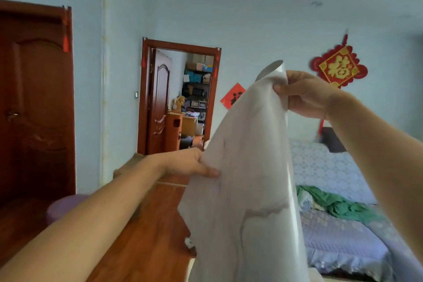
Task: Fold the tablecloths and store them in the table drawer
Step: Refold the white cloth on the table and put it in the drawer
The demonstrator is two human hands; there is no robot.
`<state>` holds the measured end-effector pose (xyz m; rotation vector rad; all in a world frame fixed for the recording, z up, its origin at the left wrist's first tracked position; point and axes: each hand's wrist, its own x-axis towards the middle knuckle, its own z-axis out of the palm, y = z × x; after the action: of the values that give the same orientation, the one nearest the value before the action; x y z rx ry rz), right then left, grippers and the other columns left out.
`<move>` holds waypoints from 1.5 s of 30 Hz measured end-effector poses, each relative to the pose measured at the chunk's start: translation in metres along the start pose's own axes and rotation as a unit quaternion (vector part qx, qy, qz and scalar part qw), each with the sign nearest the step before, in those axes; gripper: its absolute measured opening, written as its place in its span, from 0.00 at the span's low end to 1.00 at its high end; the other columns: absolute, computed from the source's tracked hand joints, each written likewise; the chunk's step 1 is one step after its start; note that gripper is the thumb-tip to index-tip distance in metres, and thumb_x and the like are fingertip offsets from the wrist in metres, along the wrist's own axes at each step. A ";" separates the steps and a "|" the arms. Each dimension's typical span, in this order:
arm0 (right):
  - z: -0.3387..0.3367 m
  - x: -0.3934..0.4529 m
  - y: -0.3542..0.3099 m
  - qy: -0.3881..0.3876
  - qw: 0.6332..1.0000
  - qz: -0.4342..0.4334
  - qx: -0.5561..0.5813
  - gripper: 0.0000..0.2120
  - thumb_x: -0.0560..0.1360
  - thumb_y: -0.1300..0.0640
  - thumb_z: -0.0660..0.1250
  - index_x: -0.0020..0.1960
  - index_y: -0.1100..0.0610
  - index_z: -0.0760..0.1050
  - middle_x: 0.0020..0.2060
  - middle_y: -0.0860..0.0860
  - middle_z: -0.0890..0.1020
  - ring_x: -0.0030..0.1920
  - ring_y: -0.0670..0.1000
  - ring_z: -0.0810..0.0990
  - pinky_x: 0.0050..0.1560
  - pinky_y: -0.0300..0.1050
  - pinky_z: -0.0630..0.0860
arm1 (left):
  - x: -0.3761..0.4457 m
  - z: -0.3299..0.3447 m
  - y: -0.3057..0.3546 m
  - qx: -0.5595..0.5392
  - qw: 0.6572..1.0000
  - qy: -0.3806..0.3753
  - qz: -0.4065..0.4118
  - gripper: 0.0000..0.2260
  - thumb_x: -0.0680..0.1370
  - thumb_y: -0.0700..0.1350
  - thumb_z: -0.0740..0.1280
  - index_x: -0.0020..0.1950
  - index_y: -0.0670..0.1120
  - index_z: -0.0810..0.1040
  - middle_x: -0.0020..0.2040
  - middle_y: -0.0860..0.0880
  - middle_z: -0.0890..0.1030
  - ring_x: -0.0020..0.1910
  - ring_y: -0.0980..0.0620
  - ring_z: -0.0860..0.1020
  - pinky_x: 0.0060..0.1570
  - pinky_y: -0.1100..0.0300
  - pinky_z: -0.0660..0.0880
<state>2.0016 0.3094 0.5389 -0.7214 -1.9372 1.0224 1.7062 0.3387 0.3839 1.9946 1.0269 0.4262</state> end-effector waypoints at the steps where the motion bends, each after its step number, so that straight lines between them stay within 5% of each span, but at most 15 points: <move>1: -0.001 0.003 -0.001 0.001 1.000 0.001 -0.006 0.14 0.75 0.67 0.61 0.49 0.56 0.85 0.45 0.54 0.85 0.47 0.52 0.84 0.50 0.46 0.81 | 0.003 0.004 -0.002 -0.018 1.000 -0.007 0.003 0.18 0.78 0.54 0.73 0.65 0.49 0.80 0.59 0.51 0.85 0.58 0.50 0.84 0.65 0.49 0.78; 6: -0.010 0.007 0.003 0.077 0.978 0.042 -0.188 0.12 0.79 0.70 0.63 0.54 0.59 0.82 0.51 0.57 0.86 0.54 0.56 0.84 0.55 0.47 0.82 | 0.003 0.033 -0.001 -0.170 0.983 0.000 0.062 0.11 0.80 0.41 0.70 0.62 0.45 0.80 0.53 0.49 0.87 0.51 0.51 0.86 0.48 0.62 0.81; 9: -0.015 0.003 0.017 0.111 0.955 0.075 -0.265 0.11 0.79 0.70 0.64 0.54 0.58 0.82 0.56 0.60 0.84 0.55 0.54 0.84 0.60 0.51 0.80 | -0.002 0.046 0.010 -0.289 0.953 -0.022 0.086 0.18 0.77 0.47 0.72 0.66 0.46 0.77 0.57 0.45 0.85 0.55 0.46 0.85 0.55 0.51 0.82; 13: -0.004 -0.006 0.028 0.048 0.972 0.074 -0.217 0.11 0.79 0.71 0.63 0.58 0.62 0.80 0.50 0.52 0.85 0.51 0.46 0.84 0.52 0.38 0.79 | 0.004 0.062 0.047 -0.045 0.992 0.038 0.108 0.36 0.73 0.65 0.72 0.77 0.60 0.62 0.70 0.56 0.76 0.63 0.59 0.79 0.61 0.57 0.79; 15: 0.001 -0.006 0.030 0.020 0.947 0.079 -0.309 0.11 0.79 0.68 0.66 0.52 0.55 0.82 0.43 0.43 0.85 0.47 0.40 0.83 0.50 0.35 0.75 | 0.006 0.068 0.067 0.125 0.984 0.088 0.097 0.45 0.71 0.73 0.67 0.81 0.64 0.47 0.82 0.57 0.55 0.75 0.51 0.68 0.71 0.49 0.71; 16: 0.001 -0.006 0.033 0.016 0.934 0.085 -0.347 0.11 0.78 0.67 0.67 0.48 0.52 0.82 0.40 0.41 0.84 0.44 0.38 0.81 0.50 0.36 0.73 | 0.004 0.068 0.075 0.217 0.966 0.116 0.074 0.45 0.72 0.75 0.63 0.82 0.61 0.49 0.83 0.55 0.52 0.76 0.47 0.66 0.72 0.47 0.69; 17: -0.002 -0.008 0.037 0.020 0.928 0.088 -0.362 0.12 0.78 0.67 0.68 0.46 0.51 0.82 0.38 0.41 0.84 0.42 0.38 0.80 0.49 0.36 0.72 | 0.003 0.068 0.081 0.313 0.937 0.146 0.048 0.42 0.73 0.76 0.59 0.81 0.55 0.59 0.81 0.49 0.60 0.71 0.45 0.71 0.68 0.47 0.72; 19: -0.004 -0.015 0.045 0.044 0.937 0.074 -0.338 0.12 0.77 0.68 0.68 0.48 0.53 0.83 0.41 0.44 0.85 0.44 0.40 0.81 0.48 0.34 0.73 | 0.000 0.066 0.079 0.441 0.882 0.166 -0.021 0.38 0.73 0.78 0.53 0.61 0.47 0.78 0.58 0.44 0.80 0.49 0.49 0.78 0.52 0.50 0.76; 21: -0.010 -0.022 0.046 0.078 0.952 0.042 -0.293 0.11 0.78 0.70 0.66 0.52 0.57 0.83 0.45 0.49 0.85 0.47 0.42 0.82 0.48 0.31 0.75 | 0.000 0.062 0.050 0.483 0.865 0.104 -0.085 0.36 0.73 0.79 0.52 0.52 0.48 0.78 0.45 0.49 0.80 0.40 0.51 0.76 0.47 0.52 0.76; 24: -0.021 -0.025 0.038 0.123 0.967 0.011 -0.225 0.14 0.78 0.72 0.64 0.50 0.57 0.83 0.42 0.50 0.85 0.45 0.44 0.83 0.49 0.36 0.79 | 0.003 0.057 -0.023 0.377 0.919 0.007 -0.112 0.30 0.73 0.76 0.59 0.58 0.54 0.81 0.48 0.55 0.83 0.47 0.55 0.81 0.53 0.56 0.78; 26: -0.023 -0.022 0.031 0.155 0.970 -0.003 -0.188 0.19 0.77 0.74 0.62 0.45 0.54 0.84 0.38 0.48 0.84 0.42 0.45 0.82 0.48 0.41 0.79 | -0.002 0.060 -0.054 0.228 0.972 0.014 -0.062 0.19 0.76 0.68 0.66 0.62 0.61 0.80 0.53 0.63 0.83 0.51 0.63 0.81 0.55 0.63 0.78; 28: -0.020 -0.017 0.024 0.191 0.967 -0.019 -0.166 0.18 0.78 0.73 0.61 0.44 0.54 0.83 0.38 0.49 0.83 0.41 0.46 0.81 0.47 0.44 0.76 | 0.002 0.067 -0.074 0.166 0.983 0.064 -0.033 0.10 0.77 0.62 0.70 0.57 0.65 0.81 0.51 0.69 0.82 0.49 0.70 0.80 0.53 0.67 0.77; 33: -0.015 -0.008 0.012 0.228 0.962 -0.018 -0.152 0.11 0.79 0.72 0.61 0.52 0.62 0.81 0.47 0.59 0.80 0.48 0.53 0.78 0.51 0.49 0.74 | 0.031 0.079 -0.097 0.048 0.968 0.240 -0.053 0.07 0.82 0.55 0.66 0.50 0.55 0.81 0.44 0.53 0.85 0.40 0.57 0.84 0.49 0.52 0.83; 37: -0.029 -0.025 0.015 0.292 0.932 0.023 -0.216 0.13 0.80 0.69 0.62 0.47 0.55 0.81 0.43 0.53 0.82 0.46 0.49 0.80 0.54 0.45 0.77 | 0.032 0.044 -0.101 0.010 0.932 0.356 -0.072 0.11 0.79 0.60 0.66 0.50 0.54 0.79 0.49 0.51 0.82 0.48 0.51 0.81 0.53 0.51 0.78; 45: -0.086 -0.056 0.037 0.391 0.871 0.109 -0.277 0.12 0.74 0.70 0.67 0.54 0.60 0.82 0.48 0.57 0.84 0.53 0.57 0.82 0.55 0.53 0.80 | 0.019 -0.067 -0.008 0.182 0.906 0.376 -0.064 0.16 0.78 0.50 0.72 0.33 0.45 0.75 0.33 0.46 0.76 0.33 0.50 0.75 0.32 0.57 0.65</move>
<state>2.1076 0.3188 0.5152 -1.4400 -1.4117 0.1746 1.6725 0.3917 0.4162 2.0991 1.8113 1.0452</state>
